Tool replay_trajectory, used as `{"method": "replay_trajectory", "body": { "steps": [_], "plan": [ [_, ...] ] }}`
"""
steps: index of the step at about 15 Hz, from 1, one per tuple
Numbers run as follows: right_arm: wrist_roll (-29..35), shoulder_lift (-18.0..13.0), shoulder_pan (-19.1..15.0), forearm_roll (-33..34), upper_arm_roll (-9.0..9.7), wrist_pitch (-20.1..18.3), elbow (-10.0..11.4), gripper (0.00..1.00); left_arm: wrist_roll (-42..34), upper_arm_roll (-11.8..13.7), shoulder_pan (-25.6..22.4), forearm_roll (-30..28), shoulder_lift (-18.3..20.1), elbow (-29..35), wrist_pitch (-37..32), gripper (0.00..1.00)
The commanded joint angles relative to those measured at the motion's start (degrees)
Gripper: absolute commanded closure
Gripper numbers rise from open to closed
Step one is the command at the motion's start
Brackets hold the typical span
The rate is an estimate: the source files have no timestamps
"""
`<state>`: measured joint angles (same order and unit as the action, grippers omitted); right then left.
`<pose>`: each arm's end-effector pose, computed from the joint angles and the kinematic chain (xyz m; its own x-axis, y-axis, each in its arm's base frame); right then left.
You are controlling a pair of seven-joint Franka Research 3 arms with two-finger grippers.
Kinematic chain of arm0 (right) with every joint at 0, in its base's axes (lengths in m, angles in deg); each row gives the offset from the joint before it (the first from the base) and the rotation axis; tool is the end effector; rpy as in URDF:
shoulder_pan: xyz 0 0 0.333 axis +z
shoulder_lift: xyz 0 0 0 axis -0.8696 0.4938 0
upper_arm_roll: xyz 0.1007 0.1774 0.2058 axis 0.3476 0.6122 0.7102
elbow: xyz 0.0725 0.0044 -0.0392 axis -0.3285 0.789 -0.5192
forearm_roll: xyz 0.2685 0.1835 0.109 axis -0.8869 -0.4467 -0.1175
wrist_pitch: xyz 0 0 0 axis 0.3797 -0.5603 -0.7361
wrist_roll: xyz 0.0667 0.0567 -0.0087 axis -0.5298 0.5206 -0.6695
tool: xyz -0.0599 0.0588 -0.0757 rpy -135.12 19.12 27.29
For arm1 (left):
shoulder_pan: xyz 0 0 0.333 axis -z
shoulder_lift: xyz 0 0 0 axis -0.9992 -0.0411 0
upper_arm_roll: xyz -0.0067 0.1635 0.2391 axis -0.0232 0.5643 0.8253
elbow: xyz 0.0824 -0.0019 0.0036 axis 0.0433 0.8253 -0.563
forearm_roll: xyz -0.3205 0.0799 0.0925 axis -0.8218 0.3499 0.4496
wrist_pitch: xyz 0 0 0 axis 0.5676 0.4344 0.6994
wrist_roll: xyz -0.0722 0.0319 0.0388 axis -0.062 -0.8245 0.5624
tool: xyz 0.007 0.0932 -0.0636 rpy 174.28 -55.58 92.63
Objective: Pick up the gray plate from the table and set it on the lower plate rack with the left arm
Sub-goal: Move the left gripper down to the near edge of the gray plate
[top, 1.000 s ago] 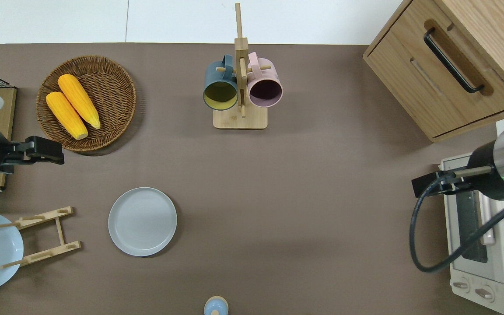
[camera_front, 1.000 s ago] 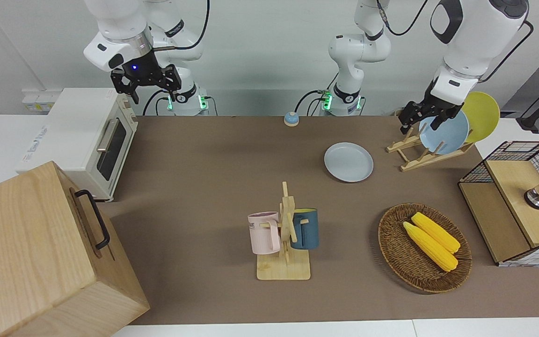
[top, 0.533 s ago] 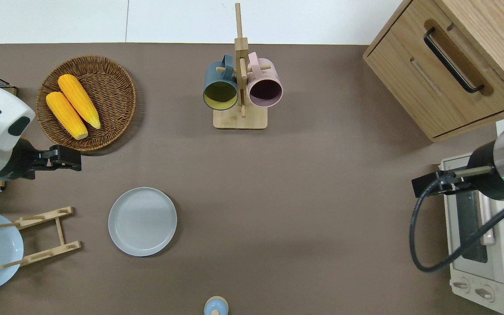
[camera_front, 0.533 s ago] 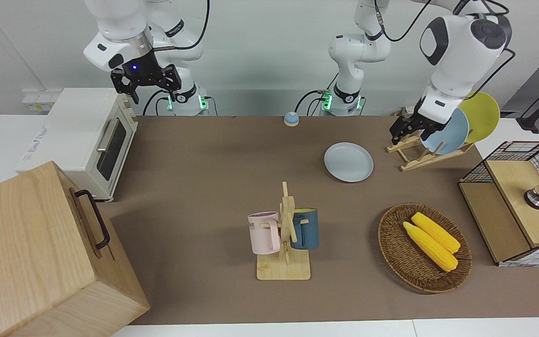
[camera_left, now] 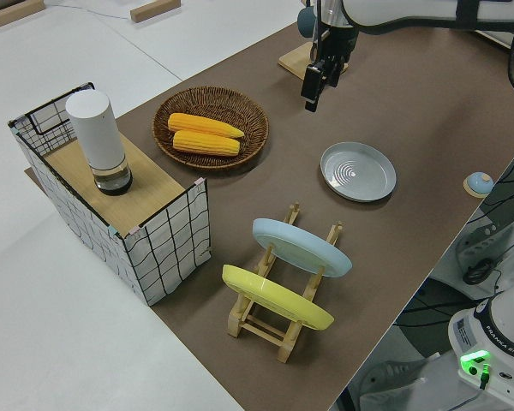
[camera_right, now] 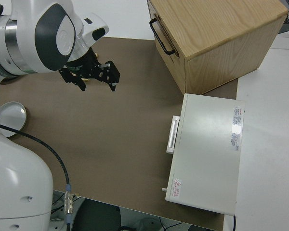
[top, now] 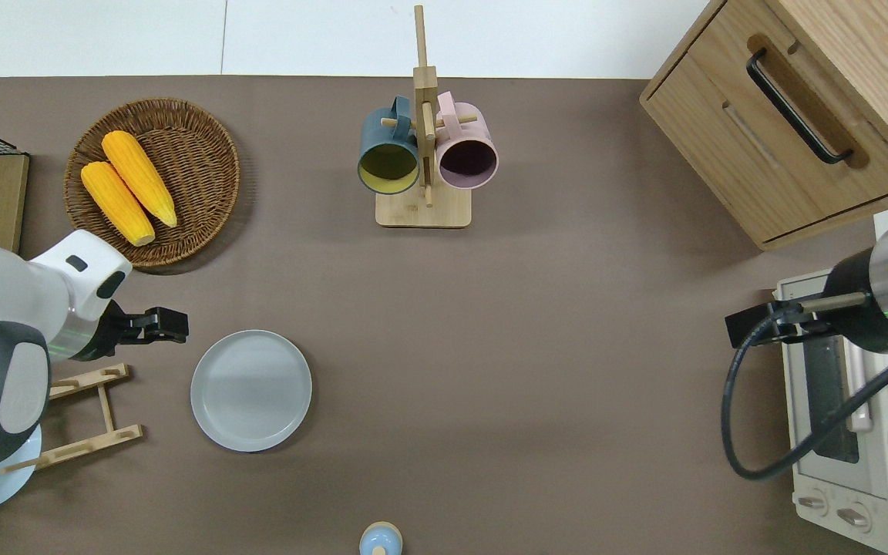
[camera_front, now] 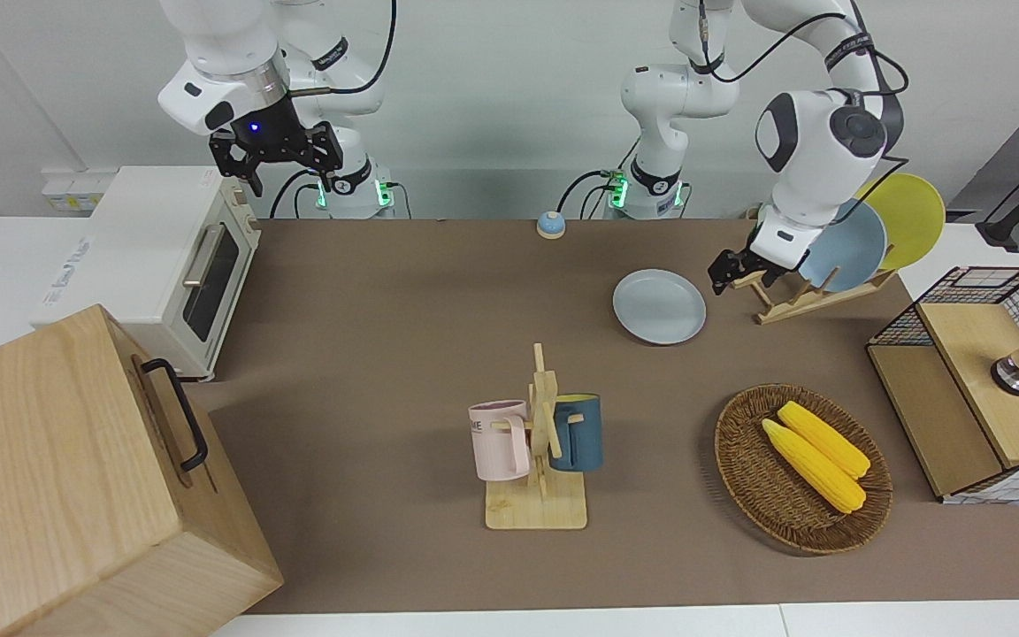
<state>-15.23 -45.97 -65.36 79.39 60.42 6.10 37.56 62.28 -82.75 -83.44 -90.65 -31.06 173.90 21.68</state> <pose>0.4691 0.0668 0.6147 0.9894 0.0799 -0.1212 0.0820 -0.9966 0.0120 0.4762 -0.0129 0.4306 0.9862 0.1302 -0.1027 0.1317 -0.9913 0.0074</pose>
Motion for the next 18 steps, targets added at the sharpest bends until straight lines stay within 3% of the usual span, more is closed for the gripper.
{"method": "replay_trajectory", "body": {
  "steps": [1,4,13,16,18],
  "plan": [
    [-0.19,-0.27,-0.85,-0.20,0.38,-0.87,-0.35,0.013,0.54,0.25,0.63,0.12,2.39,7.89,3.63,0.00],
    [-0.19,-0.27,-0.84,-0.20,0.38,-0.87,-0.35,0.013,0.63,0.25,0.72,-0.40,1.95,12.30,7.67,0.00],
    [-0.19,-0.27,-0.85,-0.20,0.38,-0.87,-0.35,0.013,0.37,0.16,0.72,-0.67,-4.46,14.41,10.75,0.04],
    [-0.19,-0.27,-0.84,-0.20,0.38,-0.87,-0.35,0.011,0.63,0.16,0.72,-2.24,-4.99,14.33,10.93,0.44],
    [-0.19,-0.27,-0.84,-0.20,0.38,-0.87,-0.35,0.011,0.63,0.16,0.72,-3.04,-5.25,14.33,11.10,0.64]
  ]
}}
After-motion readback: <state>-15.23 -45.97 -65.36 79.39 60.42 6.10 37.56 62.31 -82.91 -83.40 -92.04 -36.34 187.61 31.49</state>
